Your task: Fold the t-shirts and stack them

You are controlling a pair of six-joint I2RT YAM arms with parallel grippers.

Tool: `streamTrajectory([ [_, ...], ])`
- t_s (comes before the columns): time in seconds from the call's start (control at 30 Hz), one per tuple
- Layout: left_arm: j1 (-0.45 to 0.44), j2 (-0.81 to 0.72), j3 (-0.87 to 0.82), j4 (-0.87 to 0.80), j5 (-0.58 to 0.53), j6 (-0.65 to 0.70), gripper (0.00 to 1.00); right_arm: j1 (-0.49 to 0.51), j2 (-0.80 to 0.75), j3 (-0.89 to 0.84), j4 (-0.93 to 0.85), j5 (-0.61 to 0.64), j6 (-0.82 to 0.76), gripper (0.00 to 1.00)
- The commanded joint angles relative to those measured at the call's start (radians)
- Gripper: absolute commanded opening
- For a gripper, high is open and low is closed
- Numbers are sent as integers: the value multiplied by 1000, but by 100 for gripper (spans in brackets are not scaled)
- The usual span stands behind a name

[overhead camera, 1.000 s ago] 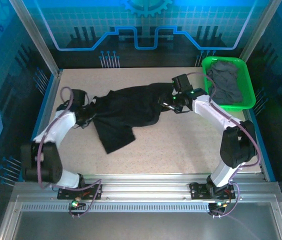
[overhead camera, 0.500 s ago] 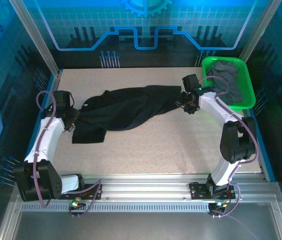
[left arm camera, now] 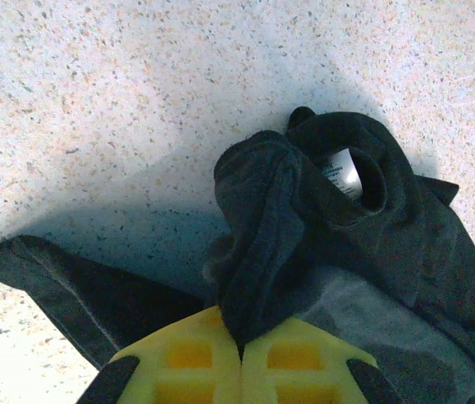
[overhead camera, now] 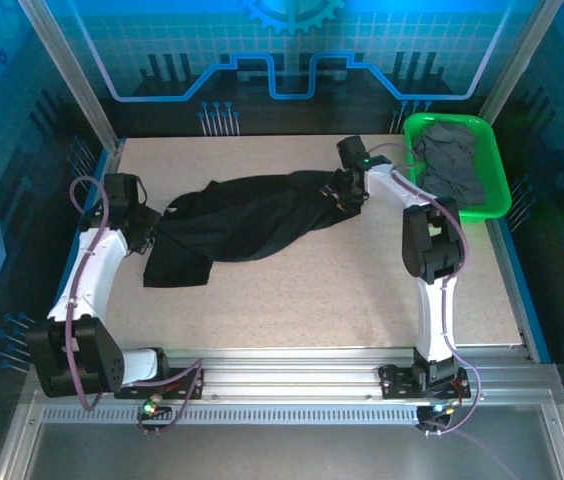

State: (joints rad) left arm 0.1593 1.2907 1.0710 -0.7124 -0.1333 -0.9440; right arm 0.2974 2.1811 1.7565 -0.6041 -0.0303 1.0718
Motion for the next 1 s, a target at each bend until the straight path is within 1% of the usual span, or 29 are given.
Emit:
streamTrajectory([
  [0.0,5,10,26,3,34,-3,0,14,70,44,-2,-46,50,46],
  [0.1,5,18,28,6,44,1,0,20,103,72,17,-55,53,43],
  [0.17,5,25,29,11,47,1,0,23,123,94,12,-60,53,38],
  [0.23,5,34,30,23,54,1,0,21,133,110,9,-60,53,29],
  [0.33,5,63,50,50,83,5,0,14,108,119,33,-30,30,9],
  [0.4,6,96,80,68,106,6,0,6,83,144,56,-2,-4,1],
  [0.5,21,183,158,118,172,0,0,-19,91,276,46,-3,-56,0],
  [0.6,42,283,289,160,241,-26,0,-51,140,497,0,-44,-84,0],
  [0.67,56,338,406,175,263,-48,0,-74,197,658,-21,-68,-98,0],
  [0.77,68,386,583,171,282,-78,0,-102,205,830,-34,-74,-115,0],
  [0.83,68,384,671,149,261,-81,0,-113,161,858,-35,-54,-142,0],
  [0.87,68,369,689,139,243,-86,0,-117,113,839,-36,-35,-160,0],
  [0.9,68,348,690,130,218,-92,0,-118,66,798,-34,-17,-180,0],
  [0.93,68,313,675,110,177,-96,0,-118,2,718,-20,14,-196,0],
  [0.97,65,269,642,80,119,-104,0,-116,-87,590,10,50,-212,0],
])
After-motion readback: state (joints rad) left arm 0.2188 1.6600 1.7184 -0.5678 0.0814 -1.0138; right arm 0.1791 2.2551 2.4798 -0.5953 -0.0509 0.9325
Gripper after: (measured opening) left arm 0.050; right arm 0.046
